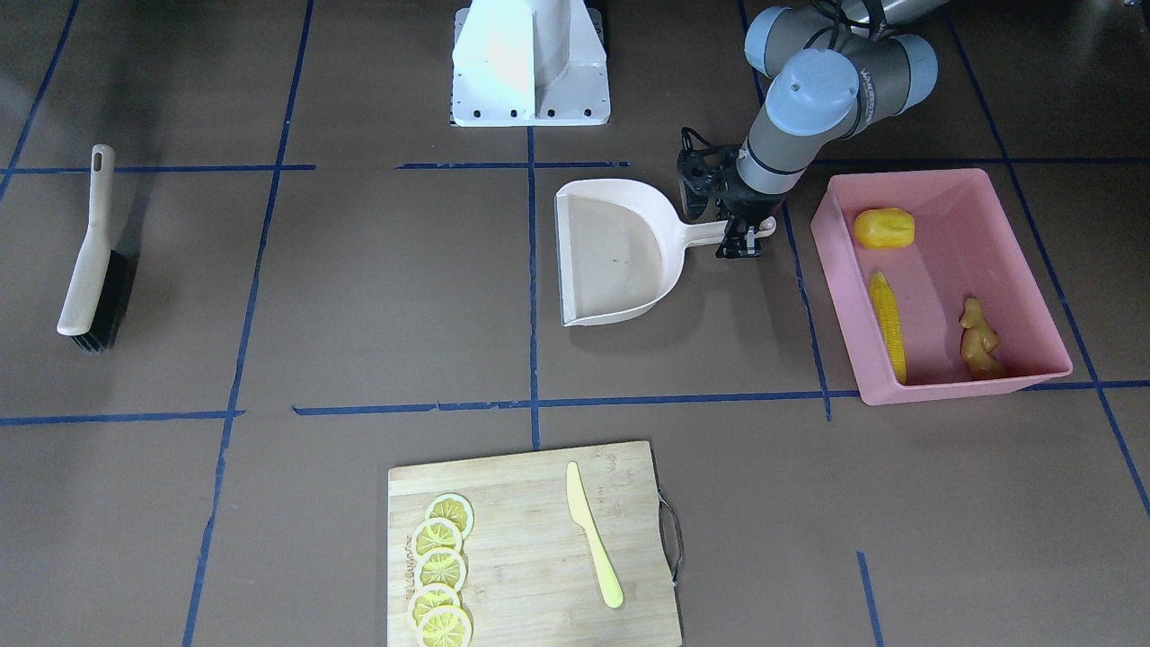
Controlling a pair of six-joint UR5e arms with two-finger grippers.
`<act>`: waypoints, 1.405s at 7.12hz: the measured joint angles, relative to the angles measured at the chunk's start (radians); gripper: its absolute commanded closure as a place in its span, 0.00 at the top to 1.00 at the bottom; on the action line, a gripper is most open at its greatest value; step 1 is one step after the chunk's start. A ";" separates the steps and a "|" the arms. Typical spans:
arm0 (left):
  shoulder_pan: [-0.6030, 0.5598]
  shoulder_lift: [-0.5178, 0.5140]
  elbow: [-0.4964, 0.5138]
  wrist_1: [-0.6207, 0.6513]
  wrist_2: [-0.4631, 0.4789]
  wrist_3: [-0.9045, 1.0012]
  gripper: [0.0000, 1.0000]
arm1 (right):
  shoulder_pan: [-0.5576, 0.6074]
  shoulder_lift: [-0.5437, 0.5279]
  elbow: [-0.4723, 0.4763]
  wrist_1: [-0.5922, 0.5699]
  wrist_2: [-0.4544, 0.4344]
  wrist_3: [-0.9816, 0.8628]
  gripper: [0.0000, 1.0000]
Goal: Sweep and dump trash into bin
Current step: 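Lower the dustpan flat onto the table beside the bin with the left gripper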
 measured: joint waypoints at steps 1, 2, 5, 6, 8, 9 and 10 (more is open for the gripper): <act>0.000 -0.007 0.005 0.000 0.000 0.001 0.41 | 0.000 0.000 -0.001 0.000 0.000 0.000 1.00; 0.000 -0.013 0.011 -0.002 -0.001 0.002 0.84 | 0.000 0.000 -0.001 0.000 0.000 0.001 1.00; -0.001 -0.018 0.023 -0.005 0.020 0.004 1.00 | 0.000 0.000 -0.001 0.001 0.000 0.001 1.00; -0.001 -0.017 0.024 -0.005 0.033 0.005 1.00 | 0.000 -0.001 -0.001 0.001 0.001 0.001 1.00; -0.003 -0.016 0.013 -0.002 0.038 0.007 1.00 | 0.000 -0.001 -0.001 0.001 0.001 0.002 1.00; -0.005 -0.015 0.003 0.000 0.033 0.007 1.00 | 0.000 -0.001 -0.001 0.001 0.001 0.002 1.00; -0.010 -0.012 -0.023 0.026 0.017 0.007 1.00 | 0.000 0.000 -0.001 0.001 0.001 0.002 1.00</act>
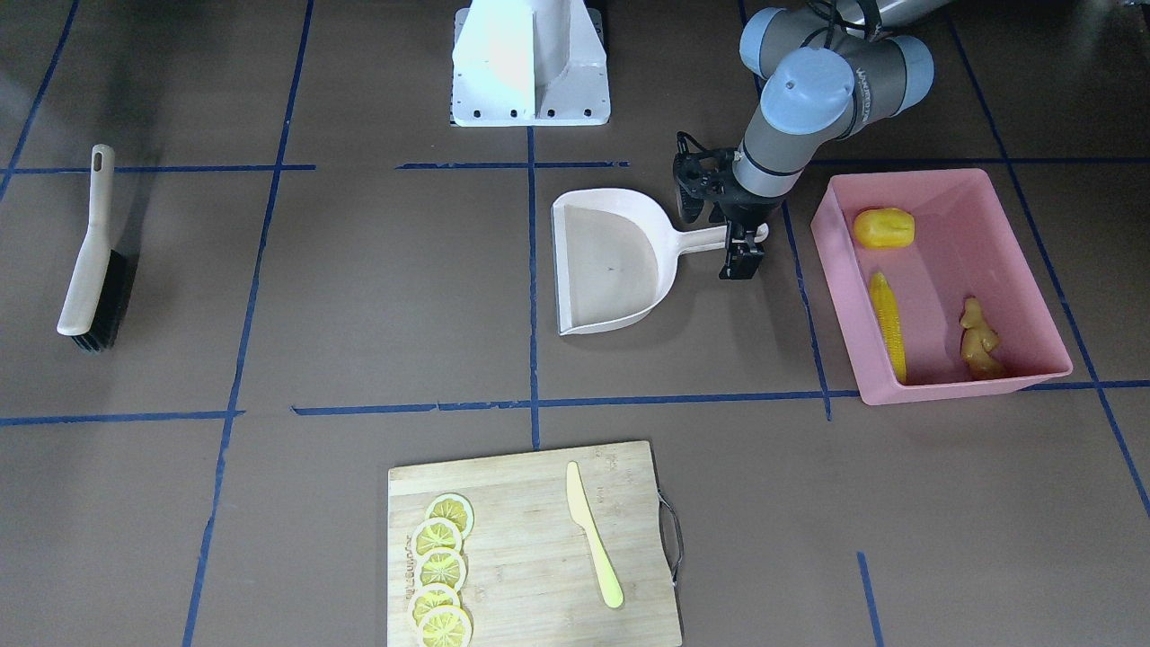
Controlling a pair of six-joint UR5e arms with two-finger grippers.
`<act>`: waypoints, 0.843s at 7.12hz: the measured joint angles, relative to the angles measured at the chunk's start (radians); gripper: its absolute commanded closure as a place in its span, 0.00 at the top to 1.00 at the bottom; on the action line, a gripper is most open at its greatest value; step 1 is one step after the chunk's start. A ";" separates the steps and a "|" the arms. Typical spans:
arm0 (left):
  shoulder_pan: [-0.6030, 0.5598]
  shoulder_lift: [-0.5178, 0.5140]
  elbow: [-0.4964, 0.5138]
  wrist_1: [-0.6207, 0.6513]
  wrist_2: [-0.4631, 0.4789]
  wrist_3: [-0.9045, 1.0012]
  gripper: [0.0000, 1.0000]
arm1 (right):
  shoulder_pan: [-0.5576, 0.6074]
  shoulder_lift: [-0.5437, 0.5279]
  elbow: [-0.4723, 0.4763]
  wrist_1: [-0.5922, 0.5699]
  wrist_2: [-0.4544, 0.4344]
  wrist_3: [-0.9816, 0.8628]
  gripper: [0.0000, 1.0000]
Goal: Sweep and dump trash into bin
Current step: 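Lower the dustpan flat onto the table beside the bin with the left gripper, then open the left gripper and lift it away from the dustpan handle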
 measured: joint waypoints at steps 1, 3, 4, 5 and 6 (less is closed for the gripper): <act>-0.005 0.004 -0.058 0.077 -0.022 0.001 1.00 | 0.000 0.000 0.001 0.000 0.000 0.000 1.00; -0.009 0.003 -0.230 0.312 -0.042 -0.001 1.00 | 0.001 0.000 0.003 0.000 0.000 0.000 1.00; -0.024 0.003 -0.278 0.368 -0.045 -0.024 1.00 | 0.001 0.000 0.004 0.001 0.000 0.000 1.00; -0.061 0.003 -0.297 0.390 -0.046 -0.070 1.00 | 0.002 0.001 0.005 0.003 0.000 0.002 1.00; -0.114 0.003 -0.301 0.398 -0.053 -0.112 1.00 | 0.002 0.001 0.006 0.004 0.000 0.005 1.00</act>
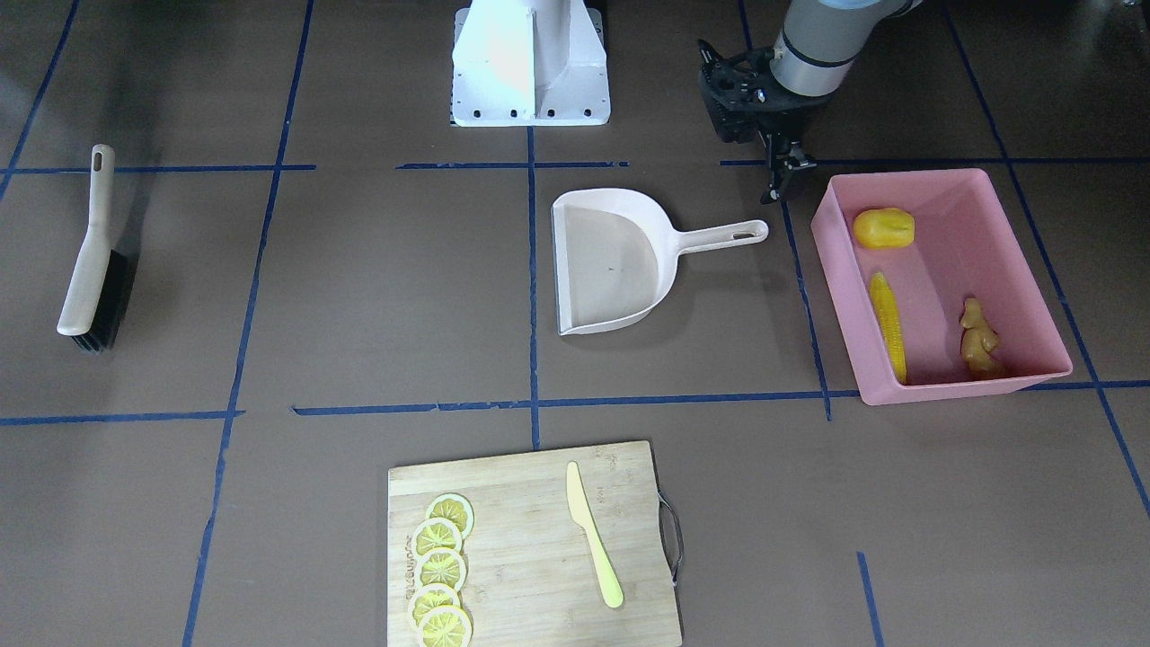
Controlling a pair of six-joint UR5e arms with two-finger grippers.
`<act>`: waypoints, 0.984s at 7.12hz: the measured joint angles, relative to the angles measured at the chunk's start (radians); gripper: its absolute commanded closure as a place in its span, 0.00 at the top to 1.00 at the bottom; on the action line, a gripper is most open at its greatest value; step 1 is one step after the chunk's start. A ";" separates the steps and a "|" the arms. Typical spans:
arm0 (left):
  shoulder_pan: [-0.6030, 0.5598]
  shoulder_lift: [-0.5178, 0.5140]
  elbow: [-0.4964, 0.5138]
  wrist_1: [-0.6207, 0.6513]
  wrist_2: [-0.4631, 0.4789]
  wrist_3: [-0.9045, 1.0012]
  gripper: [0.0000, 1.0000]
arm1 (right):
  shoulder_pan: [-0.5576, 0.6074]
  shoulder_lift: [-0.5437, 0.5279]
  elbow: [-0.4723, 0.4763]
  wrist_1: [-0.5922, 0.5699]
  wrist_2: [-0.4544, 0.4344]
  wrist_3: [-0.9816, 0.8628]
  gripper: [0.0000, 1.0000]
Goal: Sweep and dump trash into bin
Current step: 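Open the left gripper and lift it away from the dustpan handle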
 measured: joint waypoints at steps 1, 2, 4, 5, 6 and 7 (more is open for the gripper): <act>-0.052 0.002 0.016 0.004 -0.030 -0.031 1.00 | 0.000 0.004 0.000 0.001 0.000 0.003 1.00; -0.093 0.004 0.053 0.011 -0.080 -0.056 1.00 | 0.000 0.010 -0.001 0.002 0.001 0.005 1.00; -0.166 -0.001 0.193 0.089 -0.166 -0.090 1.00 | 0.000 0.032 -0.004 0.001 0.004 0.007 1.00; -0.232 -0.006 0.238 0.120 -0.180 -0.091 1.00 | -0.001 0.045 -0.009 0.000 0.002 0.007 1.00; -0.333 -0.011 0.265 0.133 -0.187 -0.091 1.00 | -0.001 0.054 -0.019 0.001 0.002 0.006 1.00; -0.442 -0.011 0.296 0.138 -0.190 -0.092 1.00 | -0.001 0.058 -0.029 0.005 0.006 0.004 1.00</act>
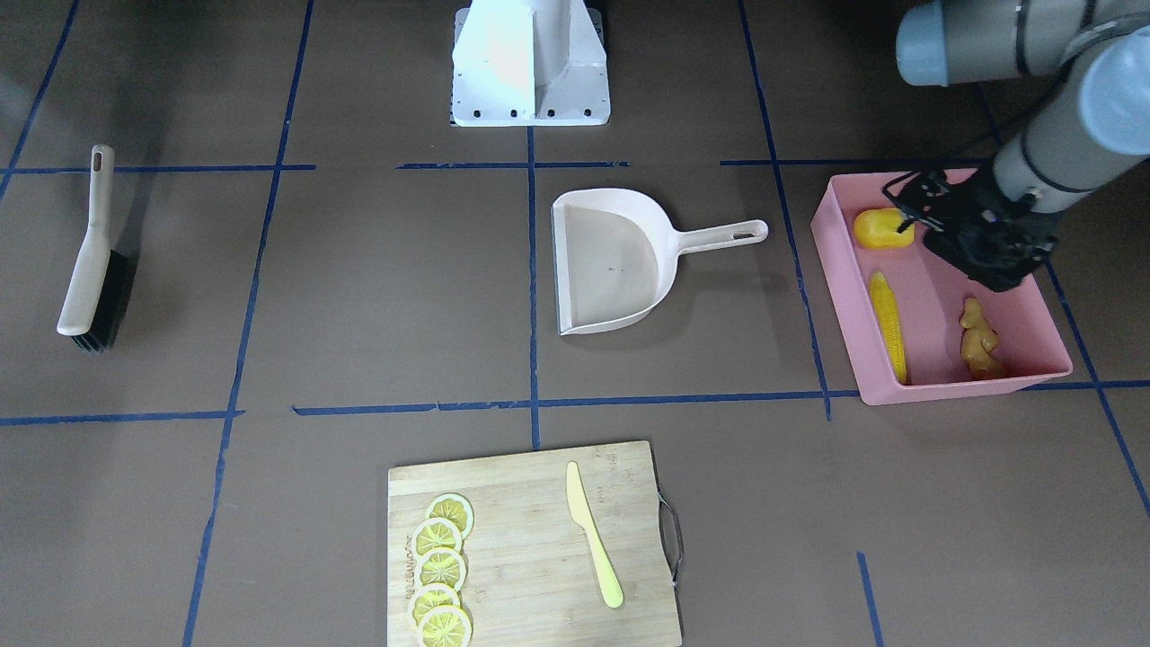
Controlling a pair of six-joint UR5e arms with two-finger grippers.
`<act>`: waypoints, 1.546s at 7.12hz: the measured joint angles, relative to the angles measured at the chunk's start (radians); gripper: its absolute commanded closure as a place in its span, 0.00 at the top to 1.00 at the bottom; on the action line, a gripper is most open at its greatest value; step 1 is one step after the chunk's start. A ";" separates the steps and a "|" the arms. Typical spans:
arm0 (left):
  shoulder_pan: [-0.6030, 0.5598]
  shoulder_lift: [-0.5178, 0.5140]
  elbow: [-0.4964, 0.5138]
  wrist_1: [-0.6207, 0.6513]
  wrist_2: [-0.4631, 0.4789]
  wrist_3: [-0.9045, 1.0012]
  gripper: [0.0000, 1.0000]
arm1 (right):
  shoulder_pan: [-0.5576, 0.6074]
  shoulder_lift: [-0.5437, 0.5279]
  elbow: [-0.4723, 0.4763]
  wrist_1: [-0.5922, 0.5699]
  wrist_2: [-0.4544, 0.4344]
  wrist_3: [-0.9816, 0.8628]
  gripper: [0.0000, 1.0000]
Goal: Sweep and dump trash into bin
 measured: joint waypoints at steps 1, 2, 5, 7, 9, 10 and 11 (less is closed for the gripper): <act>-0.097 0.001 0.042 0.001 -0.002 -0.002 1.00 | 0.000 0.002 -0.005 0.003 0.002 -0.001 1.00; -0.177 0.003 0.090 0.002 -0.003 -0.005 1.00 | 0.000 0.004 -0.005 0.006 0.003 -0.001 1.00; -0.351 0.113 0.226 -0.036 -0.005 0.040 1.00 | 0.001 0.009 -0.005 0.012 0.004 -0.006 1.00; -0.392 0.217 0.249 -0.107 -0.007 0.065 1.00 | 0.002 -0.001 -0.019 0.011 0.011 -0.010 1.00; -0.398 0.313 0.251 -0.223 -0.011 0.040 1.00 | 0.012 -0.014 -0.037 0.010 0.020 -0.049 1.00; -0.398 0.348 0.253 -0.301 -0.015 -0.003 1.00 | 0.033 -0.016 -0.062 0.010 0.045 -0.091 1.00; -0.397 0.363 0.254 -0.350 -0.017 -0.049 1.00 | 0.071 -0.017 -0.101 0.010 0.072 -0.159 1.00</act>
